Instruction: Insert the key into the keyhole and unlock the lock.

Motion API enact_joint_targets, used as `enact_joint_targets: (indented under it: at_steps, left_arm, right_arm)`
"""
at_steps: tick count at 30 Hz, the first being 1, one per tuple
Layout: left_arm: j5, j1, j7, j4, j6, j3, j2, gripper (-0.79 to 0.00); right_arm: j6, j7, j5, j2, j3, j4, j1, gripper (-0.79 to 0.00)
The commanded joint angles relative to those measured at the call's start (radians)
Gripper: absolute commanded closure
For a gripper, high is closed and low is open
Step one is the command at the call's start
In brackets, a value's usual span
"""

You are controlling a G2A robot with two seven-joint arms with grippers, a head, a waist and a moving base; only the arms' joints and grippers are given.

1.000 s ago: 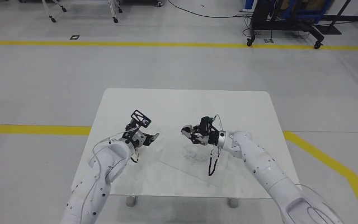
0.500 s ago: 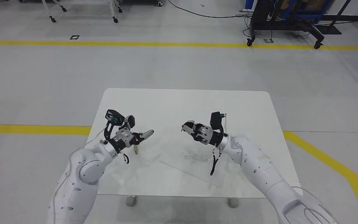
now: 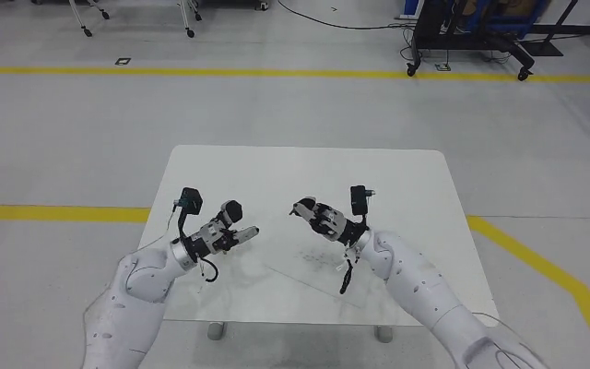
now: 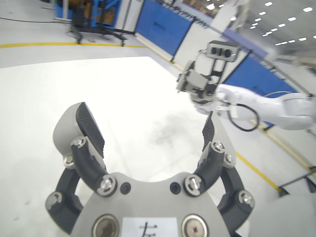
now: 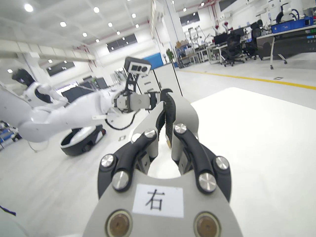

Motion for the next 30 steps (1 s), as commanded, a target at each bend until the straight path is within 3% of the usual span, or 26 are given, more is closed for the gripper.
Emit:
enact_joint_targets:
  at_steps: [1,3,7,11,14,15,17,30]
  left_arm:
    - [-0.241,-0.028,-0.134,0.033,-0.043,0.029,0.013,-0.785]
    - [-0.462,-0.063,-0.276,0.051,-0.028,0.078,0.027,-0.785]
    - [-0.756,-0.131,-0.416,0.036,0.111,0.161,0.065,-0.785]
    - [-0.755,-0.162,-0.416,0.048,0.111,0.192,0.091,-0.785]
    - [-0.734,-0.174,-0.383,0.068,0.079,0.221,0.107,-0.52]
    - [-0.725,-0.18,-0.375,0.075,0.07,0.228,0.112,-0.4]
    - [-0.708,-0.19,-0.355,0.09,0.051,0.243,0.121,-0.357]
    - [-0.76,-0.278,-0.346,0.188,0.042,0.362,0.148,-0.314]
  right_arm:
    - [0.0,0.008,0.101,0.001,-0.035,-0.015,0.001,0.0]
    - [0.0,0.038,0.194,0.003,-0.081,-0.026,0.015,0.0]
    - [0.0,0.104,0.41,0.002,-0.185,-0.028,0.048,0.0]
    - [0.0,0.173,0.556,0.0,-0.249,-0.035,0.081,0.0]
    - [0.0,0.217,0.633,0.001,-0.27,-0.041,0.102,0.0]
    - [0.0,0.232,0.651,0.001,-0.274,-0.043,0.107,0.0]
    - [0.0,0.26,0.683,0.002,-0.277,-0.038,0.118,0.0]
    - [0.0,0.458,0.852,-0.03,-0.257,0.029,0.142,0.0]
